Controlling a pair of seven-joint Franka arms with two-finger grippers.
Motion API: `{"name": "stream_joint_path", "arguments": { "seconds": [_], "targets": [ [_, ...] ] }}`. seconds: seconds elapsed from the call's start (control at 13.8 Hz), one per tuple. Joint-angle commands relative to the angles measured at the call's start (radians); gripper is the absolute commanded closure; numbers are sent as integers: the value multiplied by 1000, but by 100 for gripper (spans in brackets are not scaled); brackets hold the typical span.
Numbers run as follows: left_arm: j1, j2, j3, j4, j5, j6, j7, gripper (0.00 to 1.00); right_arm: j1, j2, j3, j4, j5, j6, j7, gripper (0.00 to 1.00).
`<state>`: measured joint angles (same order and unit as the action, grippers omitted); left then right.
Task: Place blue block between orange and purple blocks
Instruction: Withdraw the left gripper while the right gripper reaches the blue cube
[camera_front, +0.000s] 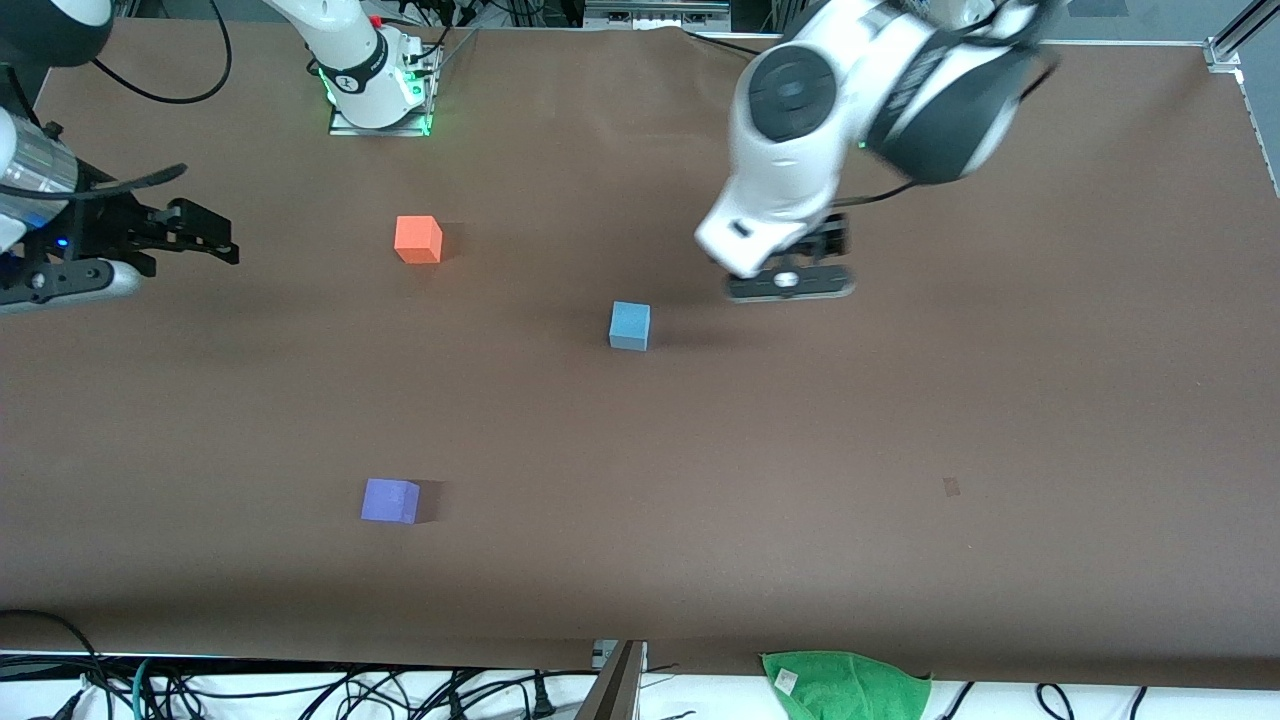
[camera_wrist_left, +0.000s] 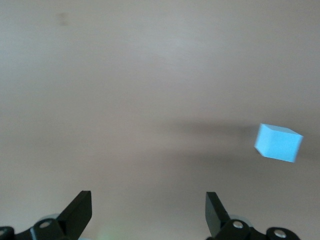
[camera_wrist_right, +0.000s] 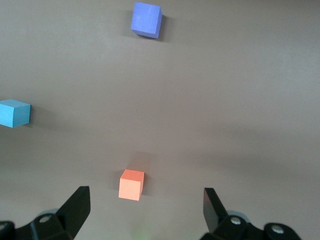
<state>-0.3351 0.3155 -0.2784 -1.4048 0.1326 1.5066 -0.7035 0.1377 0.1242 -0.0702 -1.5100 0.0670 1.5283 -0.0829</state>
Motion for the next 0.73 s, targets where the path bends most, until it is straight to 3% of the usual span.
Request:
{"name": "stream_joint_path", "arguments": {
  "seconds": [0.0,0.22,0.44,0.58,0.65],
  "targets": [
    [143,-94,-12,-31,10,-37,90,0,5,21,0,22,5,-2,-15,0],
    [279,-136,-12,-8,10,-81,279,0,32,99,0,22,-28,-8,-14,0],
    [376,-153,2,6,-31,-105,548,0,65,103,1,21,-29,-2,0,0],
    [425,-194,44,-25,-124,-68,646,0,129,107,0,24,-29,1,75,0],
    [432,-248,54,-87,-143,-16,691,0,156,109,1,24,-24,15,160,0]
  ]
}}
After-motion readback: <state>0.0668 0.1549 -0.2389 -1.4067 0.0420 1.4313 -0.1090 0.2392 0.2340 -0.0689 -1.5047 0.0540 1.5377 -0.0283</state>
